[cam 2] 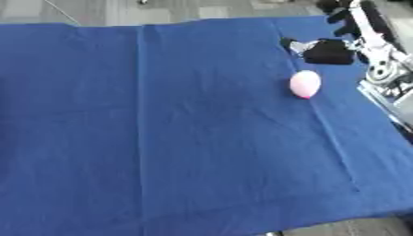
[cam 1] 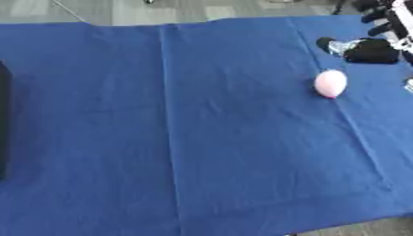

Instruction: Pick up the objects with one hand, pass them to the other hand, and then place them into the box on the other side of the table.

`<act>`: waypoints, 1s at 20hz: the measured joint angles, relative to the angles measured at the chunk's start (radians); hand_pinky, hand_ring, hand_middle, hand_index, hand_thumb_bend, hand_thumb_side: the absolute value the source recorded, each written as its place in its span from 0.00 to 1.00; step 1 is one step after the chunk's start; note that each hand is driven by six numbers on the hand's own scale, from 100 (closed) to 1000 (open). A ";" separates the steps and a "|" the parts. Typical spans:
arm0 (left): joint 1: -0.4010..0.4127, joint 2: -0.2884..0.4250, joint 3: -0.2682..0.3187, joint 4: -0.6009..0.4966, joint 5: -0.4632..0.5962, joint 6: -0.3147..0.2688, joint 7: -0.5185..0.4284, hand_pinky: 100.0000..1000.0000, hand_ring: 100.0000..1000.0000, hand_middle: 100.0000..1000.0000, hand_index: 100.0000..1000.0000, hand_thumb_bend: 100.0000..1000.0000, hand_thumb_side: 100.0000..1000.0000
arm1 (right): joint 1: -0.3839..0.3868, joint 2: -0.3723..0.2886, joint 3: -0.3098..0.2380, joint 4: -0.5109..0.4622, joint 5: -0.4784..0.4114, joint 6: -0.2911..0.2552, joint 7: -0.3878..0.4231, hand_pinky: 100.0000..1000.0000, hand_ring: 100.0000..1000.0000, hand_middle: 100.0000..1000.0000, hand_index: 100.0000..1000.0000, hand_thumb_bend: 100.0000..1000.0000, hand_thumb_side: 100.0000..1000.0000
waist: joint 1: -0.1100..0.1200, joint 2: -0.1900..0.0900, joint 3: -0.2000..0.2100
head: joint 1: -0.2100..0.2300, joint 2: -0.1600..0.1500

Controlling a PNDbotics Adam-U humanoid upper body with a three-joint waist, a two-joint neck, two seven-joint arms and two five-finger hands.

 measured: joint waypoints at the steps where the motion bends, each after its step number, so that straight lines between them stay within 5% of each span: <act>1: 0.003 0.000 -0.001 0.000 0.028 -0.009 0.014 0.68 0.59 0.56 0.71 0.00 0.52 | 0.000 -0.005 -0.002 0.007 0.003 0.005 0.021 0.68 0.76 0.72 0.74 0.52 0.14 | 0.000 0.001 0.000 | 0.000 0.000; 20: 0.011 0.001 -0.018 0.007 0.109 -0.020 0.040 0.69 0.61 0.58 0.72 0.00 0.52 | -0.056 -0.107 0.012 0.222 0.113 0.023 0.396 0.83 0.82 0.80 0.79 0.39 0.07 | 0.011 0.017 0.018 | 0.002 0.000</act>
